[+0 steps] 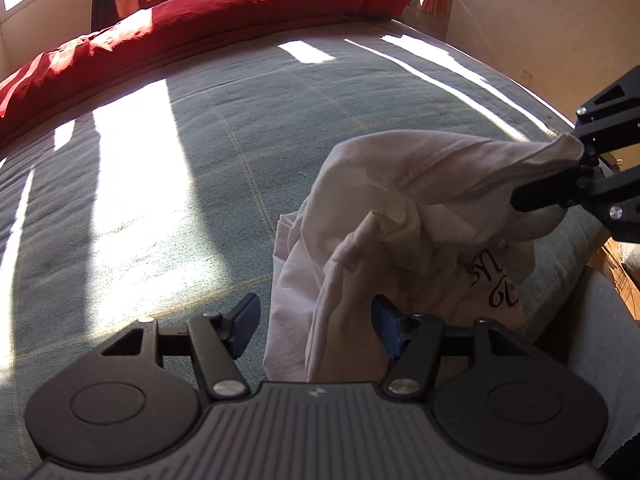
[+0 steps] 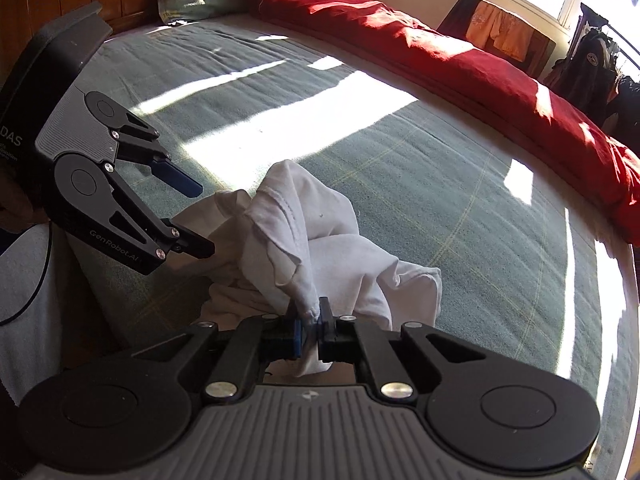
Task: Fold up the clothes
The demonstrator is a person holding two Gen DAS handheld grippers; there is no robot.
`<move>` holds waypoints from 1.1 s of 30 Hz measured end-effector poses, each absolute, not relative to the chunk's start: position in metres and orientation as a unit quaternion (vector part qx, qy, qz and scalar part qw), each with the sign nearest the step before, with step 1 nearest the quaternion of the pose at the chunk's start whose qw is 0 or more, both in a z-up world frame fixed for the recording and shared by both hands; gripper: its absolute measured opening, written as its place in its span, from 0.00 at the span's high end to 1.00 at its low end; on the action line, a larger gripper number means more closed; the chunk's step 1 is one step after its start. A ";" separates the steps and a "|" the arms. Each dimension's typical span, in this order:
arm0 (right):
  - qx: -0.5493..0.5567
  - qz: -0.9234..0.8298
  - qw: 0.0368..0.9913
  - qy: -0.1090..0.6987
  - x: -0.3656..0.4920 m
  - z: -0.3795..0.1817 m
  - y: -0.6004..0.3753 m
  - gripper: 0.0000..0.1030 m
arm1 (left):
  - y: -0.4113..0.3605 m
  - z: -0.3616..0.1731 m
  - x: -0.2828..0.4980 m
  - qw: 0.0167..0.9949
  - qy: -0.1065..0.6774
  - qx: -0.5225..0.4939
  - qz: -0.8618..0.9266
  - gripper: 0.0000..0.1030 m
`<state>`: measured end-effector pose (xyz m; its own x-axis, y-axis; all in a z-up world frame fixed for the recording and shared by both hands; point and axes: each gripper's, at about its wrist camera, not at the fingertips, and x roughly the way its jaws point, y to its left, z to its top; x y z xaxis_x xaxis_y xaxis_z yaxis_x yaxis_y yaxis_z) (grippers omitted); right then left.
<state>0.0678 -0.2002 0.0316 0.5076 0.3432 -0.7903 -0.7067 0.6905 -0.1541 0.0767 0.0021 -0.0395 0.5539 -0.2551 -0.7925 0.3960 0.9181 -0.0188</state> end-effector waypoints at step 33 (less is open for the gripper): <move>-0.165 0.305 0.852 0.393 0.088 0.040 -0.241 0.53 | 0.061 0.013 0.102 0.920 0.373 0.031 -0.117 0.95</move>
